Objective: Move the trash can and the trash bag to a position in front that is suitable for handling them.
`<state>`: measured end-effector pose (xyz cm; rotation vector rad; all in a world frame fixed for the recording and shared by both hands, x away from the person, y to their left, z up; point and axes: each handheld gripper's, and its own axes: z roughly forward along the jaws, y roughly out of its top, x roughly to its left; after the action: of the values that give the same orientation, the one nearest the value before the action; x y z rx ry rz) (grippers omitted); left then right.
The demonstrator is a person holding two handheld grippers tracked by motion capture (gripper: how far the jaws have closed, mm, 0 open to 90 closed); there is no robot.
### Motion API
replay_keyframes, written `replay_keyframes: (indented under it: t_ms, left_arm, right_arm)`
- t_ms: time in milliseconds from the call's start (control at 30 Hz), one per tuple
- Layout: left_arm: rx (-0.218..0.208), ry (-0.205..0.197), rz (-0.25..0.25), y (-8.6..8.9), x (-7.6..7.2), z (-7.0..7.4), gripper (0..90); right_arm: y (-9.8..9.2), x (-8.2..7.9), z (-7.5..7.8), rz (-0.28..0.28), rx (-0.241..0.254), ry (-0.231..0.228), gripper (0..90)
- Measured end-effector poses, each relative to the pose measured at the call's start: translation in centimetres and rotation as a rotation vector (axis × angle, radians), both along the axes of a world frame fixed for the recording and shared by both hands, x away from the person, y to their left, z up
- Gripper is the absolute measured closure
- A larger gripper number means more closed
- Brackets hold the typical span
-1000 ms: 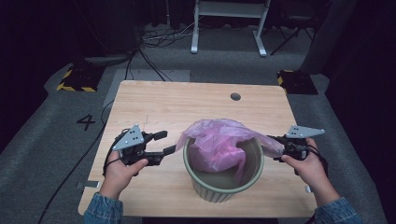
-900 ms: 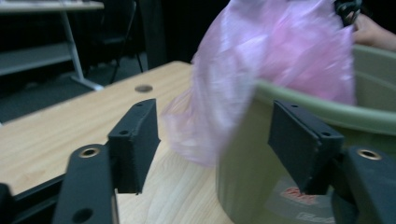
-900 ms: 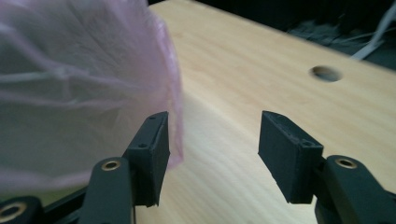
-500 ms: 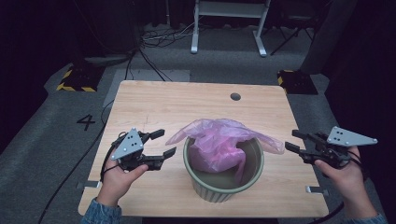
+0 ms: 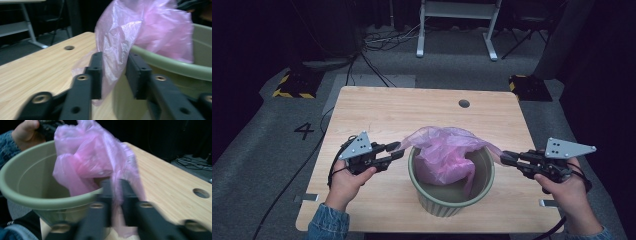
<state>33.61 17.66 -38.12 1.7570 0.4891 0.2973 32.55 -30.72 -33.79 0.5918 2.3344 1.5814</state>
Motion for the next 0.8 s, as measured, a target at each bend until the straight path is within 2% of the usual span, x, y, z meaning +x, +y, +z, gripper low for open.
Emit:
replay_keyframes:
  t_ms: [67,167,367,500,600,733,800]
  left_arm:
    - [0.000,-0.017,-0.028,0.0,-0.7,0.1,89.9]
    - [0.012,-0.036,-0.054,0.1,-2.0,-0.1,90.0]
    - [0.024,-0.047,-0.122,0.3,-4.4,-1.1,90.0]
    - [0.033,-0.031,-0.156,0.4,-5.2,-2.1,90.0]
    - [0.038,-0.016,-0.189,0.2,-5.6,-2.9,90.0]
    - [0.048,-0.016,-0.231,-0.2,-6.1,-3.7,90.0]
    - [0.055,-0.024,-0.229,-0.2,-6.3,-3.9,90.0]
  right_arm:
    - [0.3,-0.5,-0.5,0.004,0.001,-0.015,90.0]
    - [0.2,-1.7,-1.2,0.025,0.007,-0.025,90.0]
    - [-1.0,-4.1,-3.1,0.073,0.021,-0.006,90.0]
    - [-1.2,-5.4,-4.3,0.120,0.010,0.016,90.0]
    - [-1.1,-5.8,-5.7,0.139,-0.010,0.047,90.0]
    - [-0.9,-5.9,-7.4,0.160,0.007,0.078,90.0]
    - [-0.7,-5.8,-8.0,0.160,0.007,0.084,90.0]
